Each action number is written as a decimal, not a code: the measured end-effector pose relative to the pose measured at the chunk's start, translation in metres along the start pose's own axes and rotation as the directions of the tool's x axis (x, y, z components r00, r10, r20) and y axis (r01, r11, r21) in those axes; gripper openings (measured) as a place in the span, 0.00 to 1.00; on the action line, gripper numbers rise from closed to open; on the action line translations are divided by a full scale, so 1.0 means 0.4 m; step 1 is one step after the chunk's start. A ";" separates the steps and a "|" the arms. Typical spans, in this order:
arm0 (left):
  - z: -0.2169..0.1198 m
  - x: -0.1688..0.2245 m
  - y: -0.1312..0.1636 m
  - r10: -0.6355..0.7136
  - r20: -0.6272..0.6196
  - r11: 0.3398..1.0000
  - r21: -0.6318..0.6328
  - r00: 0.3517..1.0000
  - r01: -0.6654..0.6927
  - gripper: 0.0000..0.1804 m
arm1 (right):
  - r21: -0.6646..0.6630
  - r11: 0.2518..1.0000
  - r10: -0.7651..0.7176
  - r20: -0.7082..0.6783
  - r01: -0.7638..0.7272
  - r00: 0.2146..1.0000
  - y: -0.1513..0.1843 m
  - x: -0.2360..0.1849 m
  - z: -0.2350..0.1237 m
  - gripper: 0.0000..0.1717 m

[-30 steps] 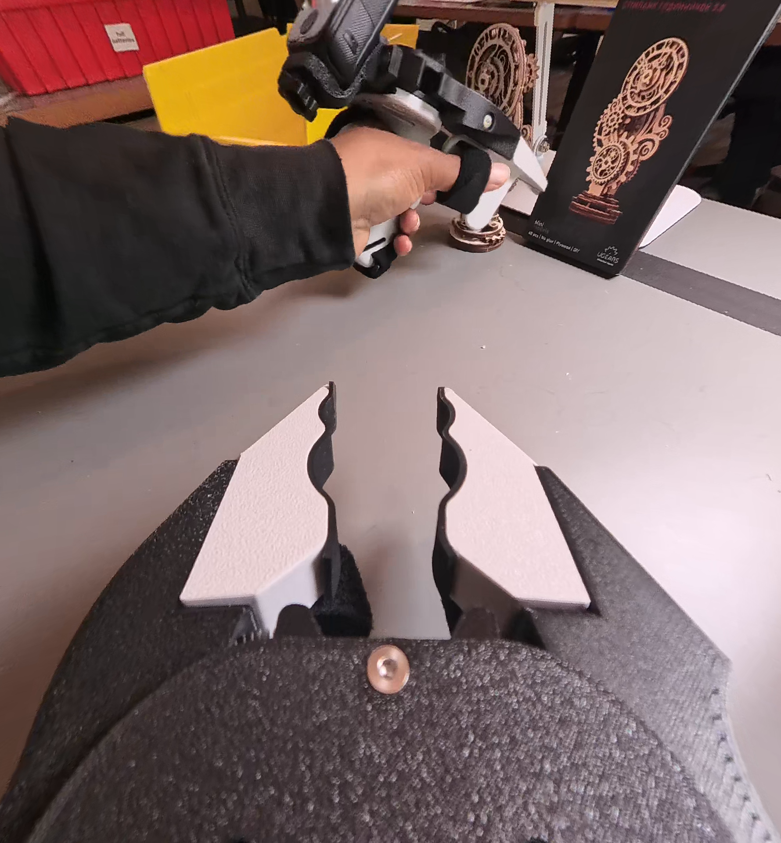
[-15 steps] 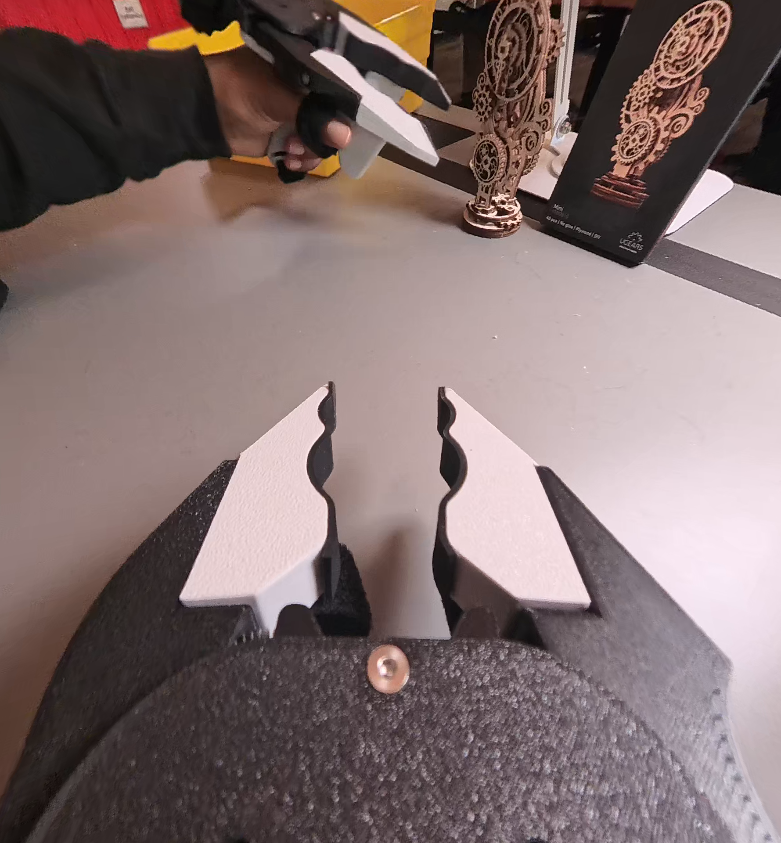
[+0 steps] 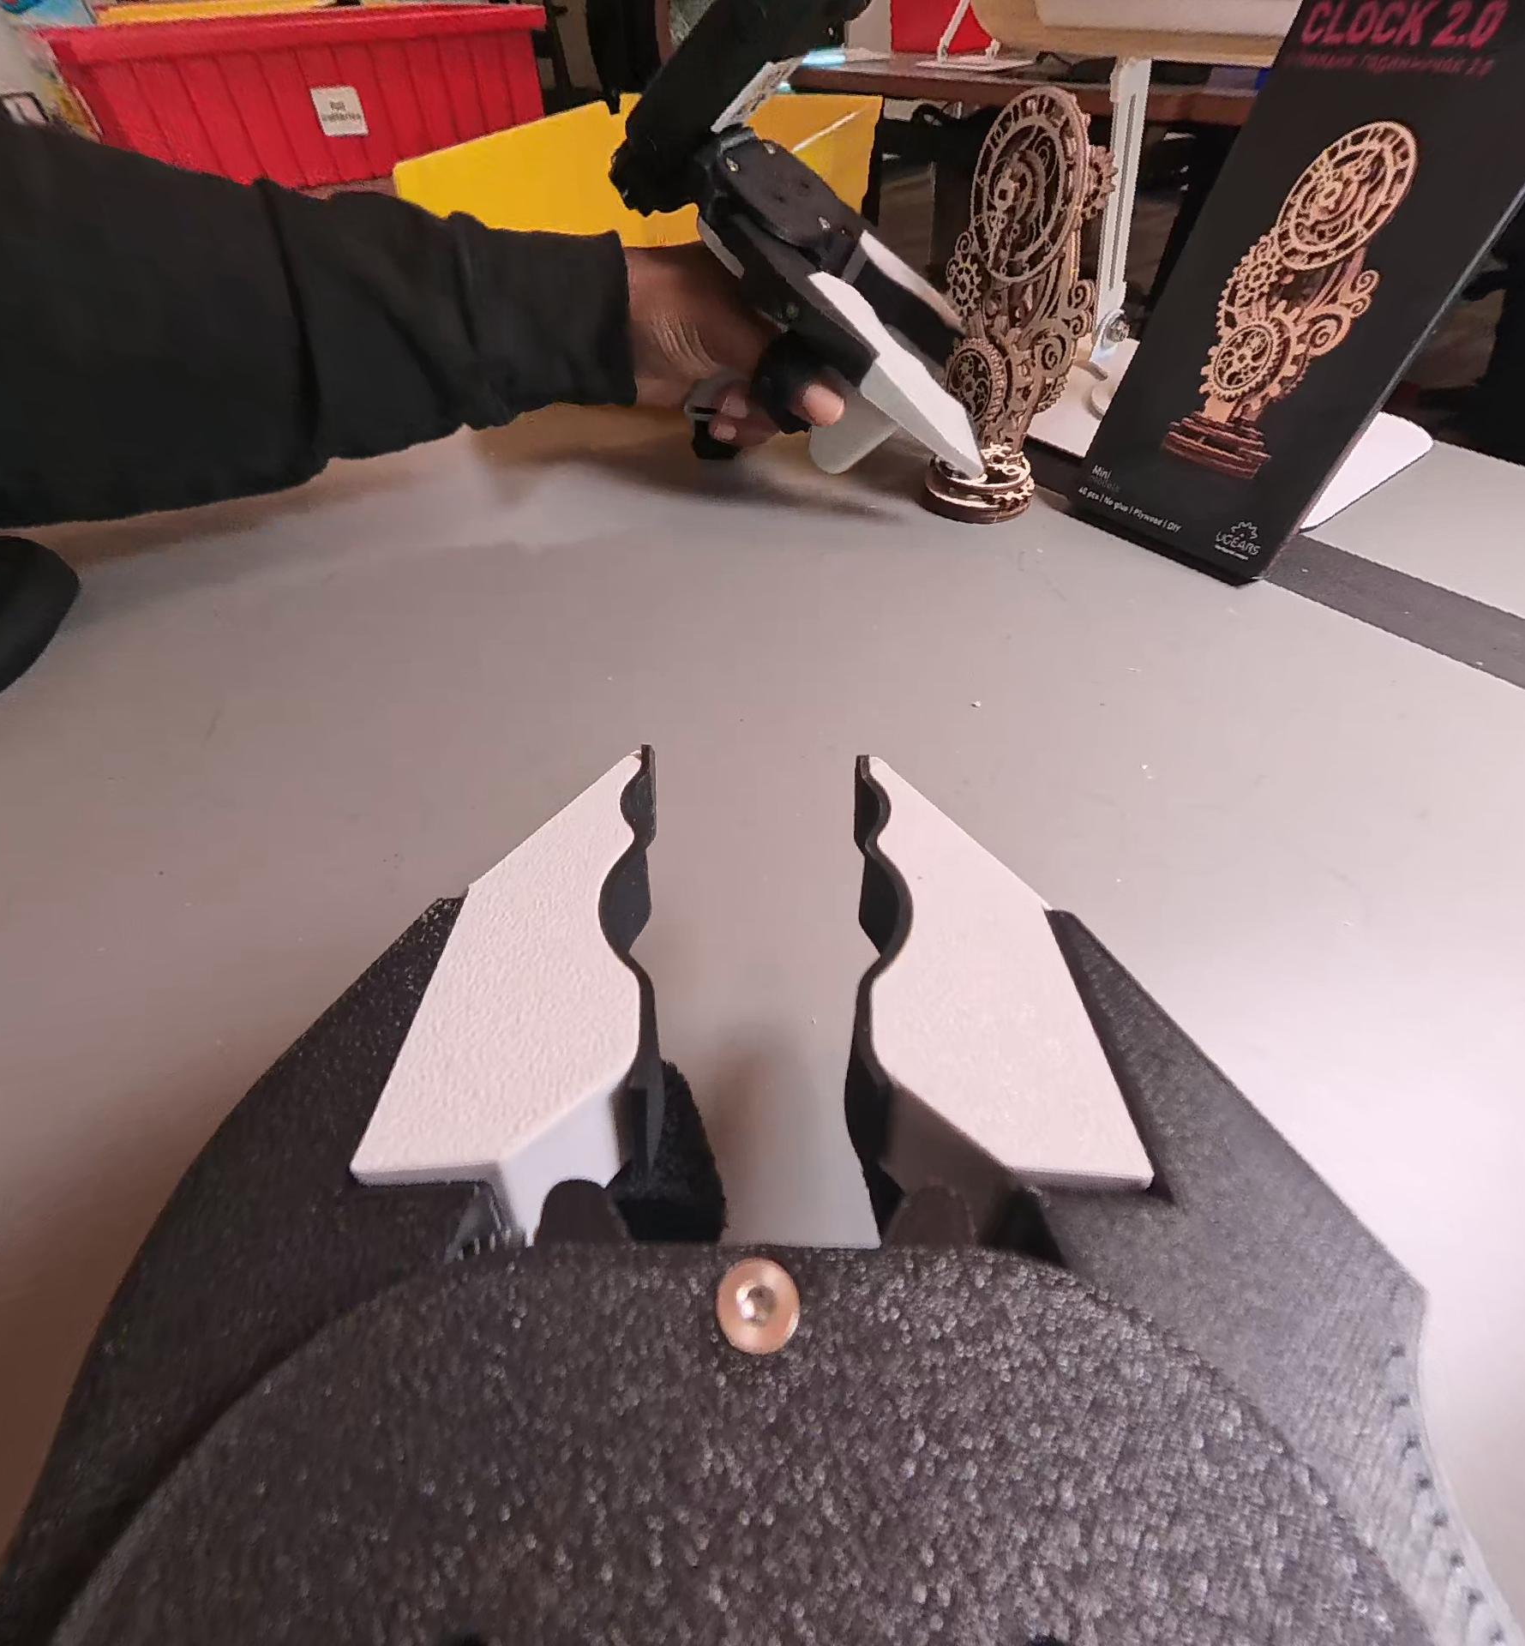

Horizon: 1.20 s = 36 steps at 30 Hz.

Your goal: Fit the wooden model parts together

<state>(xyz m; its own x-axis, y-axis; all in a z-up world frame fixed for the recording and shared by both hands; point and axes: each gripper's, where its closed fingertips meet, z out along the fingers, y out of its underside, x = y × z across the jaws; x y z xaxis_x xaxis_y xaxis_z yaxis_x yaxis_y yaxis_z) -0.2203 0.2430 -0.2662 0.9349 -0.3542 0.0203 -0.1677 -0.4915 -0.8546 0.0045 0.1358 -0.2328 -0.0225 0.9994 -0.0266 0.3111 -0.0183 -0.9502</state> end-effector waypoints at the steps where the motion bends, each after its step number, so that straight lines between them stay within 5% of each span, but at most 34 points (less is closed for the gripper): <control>1: 0.000 -0.004 0.003 -0.009 0.025 1.000 -0.001 1.000 0.009 0.32 | -0.003 1.000 -0.006 0.000 0.006 1.000 0.001 -0.001 0.001 0.25; 7: -0.006 -0.002 0.016 -0.103 0.159 0.994 -0.003 0.982 0.105 0.18 | -0.034 0.998 -0.050 -0.001 0.049 0.999 0.011 -0.015 0.007 0.25; 21: 0.002 -0.008 0.011 -0.340 0.388 0.939 0.091 0.857 0.331 0.17 | -0.050 0.995 -0.092 -0.016 0.091 0.996 0.012 -0.024 0.005 0.24; 36: -0.046 0.043 0.033 -0.289 0.317 0.957 0.055 0.903 0.286 0.25 | -0.007 0.997 -0.077 -0.111 0.077 0.991 -0.008 0.012 -0.001 0.26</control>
<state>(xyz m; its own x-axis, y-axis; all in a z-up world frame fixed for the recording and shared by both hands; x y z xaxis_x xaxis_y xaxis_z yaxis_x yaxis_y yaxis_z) -0.2122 0.2157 -0.2677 0.9922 0.0744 0.1002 0.1245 -0.5279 -0.8402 0.0037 0.1405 -0.2296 0.0595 0.9949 0.0818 0.3150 0.0591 -0.9472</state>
